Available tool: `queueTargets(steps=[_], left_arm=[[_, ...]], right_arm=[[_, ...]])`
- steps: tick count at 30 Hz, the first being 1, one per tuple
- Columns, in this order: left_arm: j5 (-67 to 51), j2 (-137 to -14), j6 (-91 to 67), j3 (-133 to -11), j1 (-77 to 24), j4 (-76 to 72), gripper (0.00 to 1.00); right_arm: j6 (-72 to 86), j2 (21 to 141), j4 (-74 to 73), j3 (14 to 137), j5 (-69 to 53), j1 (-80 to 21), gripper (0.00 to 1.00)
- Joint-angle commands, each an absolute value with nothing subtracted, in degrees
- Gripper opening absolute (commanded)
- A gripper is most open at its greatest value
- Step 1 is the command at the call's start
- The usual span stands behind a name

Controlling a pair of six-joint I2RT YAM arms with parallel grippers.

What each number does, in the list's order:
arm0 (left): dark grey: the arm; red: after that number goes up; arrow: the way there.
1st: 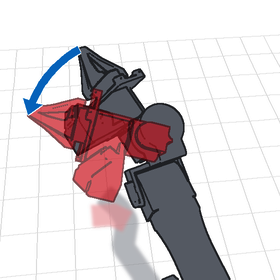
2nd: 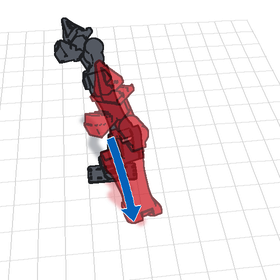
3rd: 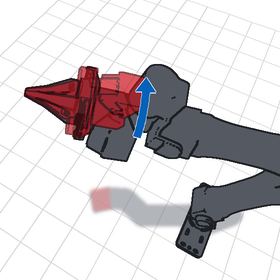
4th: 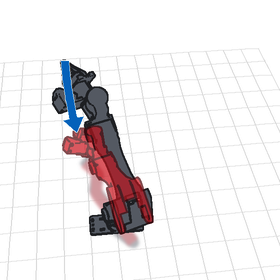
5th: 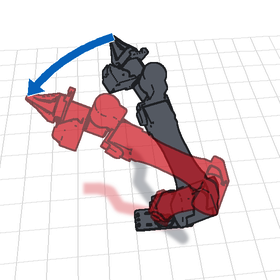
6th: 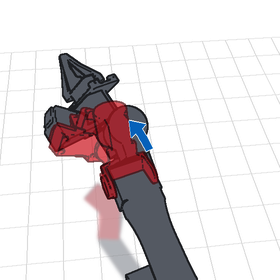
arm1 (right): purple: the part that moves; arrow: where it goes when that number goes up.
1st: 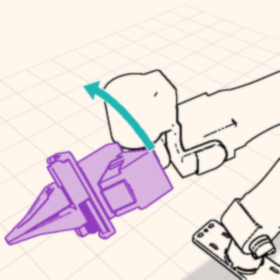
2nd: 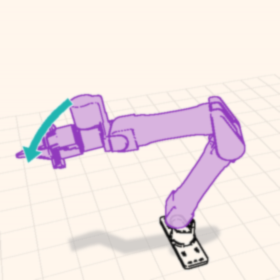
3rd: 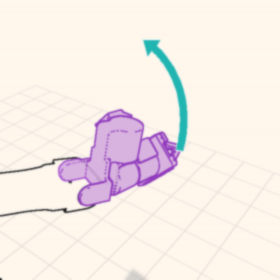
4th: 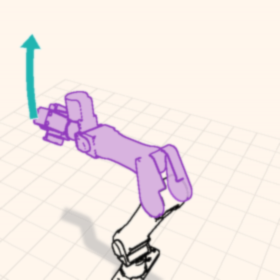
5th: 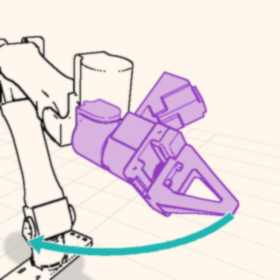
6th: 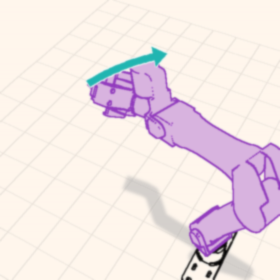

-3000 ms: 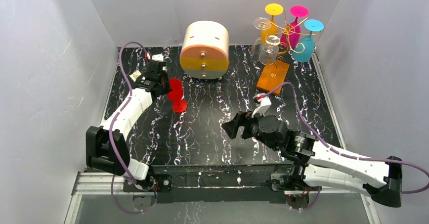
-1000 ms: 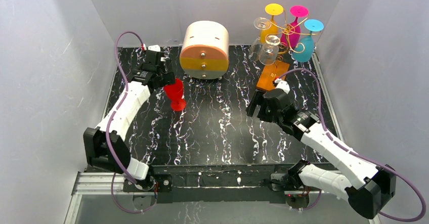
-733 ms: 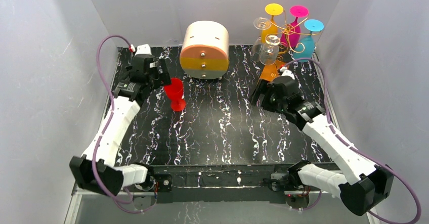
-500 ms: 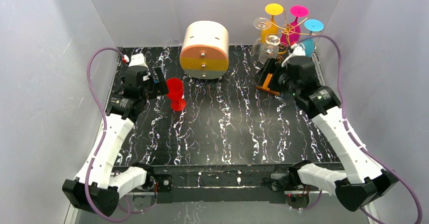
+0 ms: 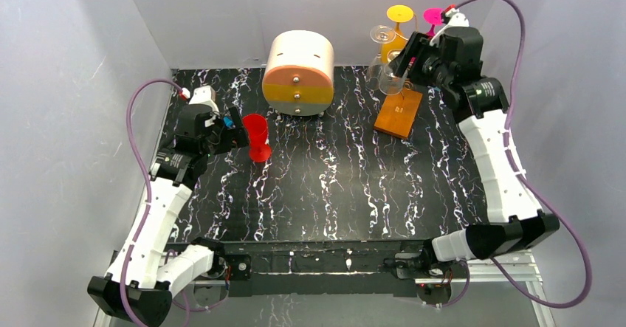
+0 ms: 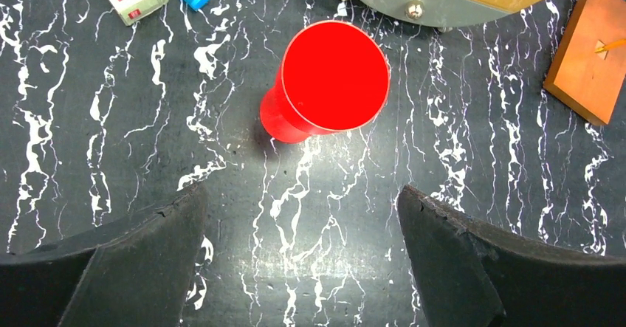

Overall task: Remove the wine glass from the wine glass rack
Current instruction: Pick up the wine glass from the wine rack.

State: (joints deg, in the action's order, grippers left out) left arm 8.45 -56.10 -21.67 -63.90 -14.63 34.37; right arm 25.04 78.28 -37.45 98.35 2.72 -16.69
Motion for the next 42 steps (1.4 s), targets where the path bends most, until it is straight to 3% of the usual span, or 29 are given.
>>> queueTargets(steps=[1,10,36,42], left_arm=[[6.6,-54.3,-21.6,-63.2,-14.3,36.4,0.98],[6.6,-54.6,-19.9,-64.5,-14.3,38.6,0.98],[4.8,-54.2,-21.0,-64.5,-14.3,38.1,0.98],[5.3,-53.9,-21.1,-64.9,-14.3,38.2,0.98]], right_arm=[[24.1,81.6,-38.4,105.7,0.4,-12.4,0.7],[26.6,84.4,-34.5,106.2,-7.2,-7.5,0.61],[26.2,91.8,-30.4,106.5,-10.2,-5.6,0.52],[26.7,92.5,-29.4,106.8,-11.1,-5.2,0.45]])
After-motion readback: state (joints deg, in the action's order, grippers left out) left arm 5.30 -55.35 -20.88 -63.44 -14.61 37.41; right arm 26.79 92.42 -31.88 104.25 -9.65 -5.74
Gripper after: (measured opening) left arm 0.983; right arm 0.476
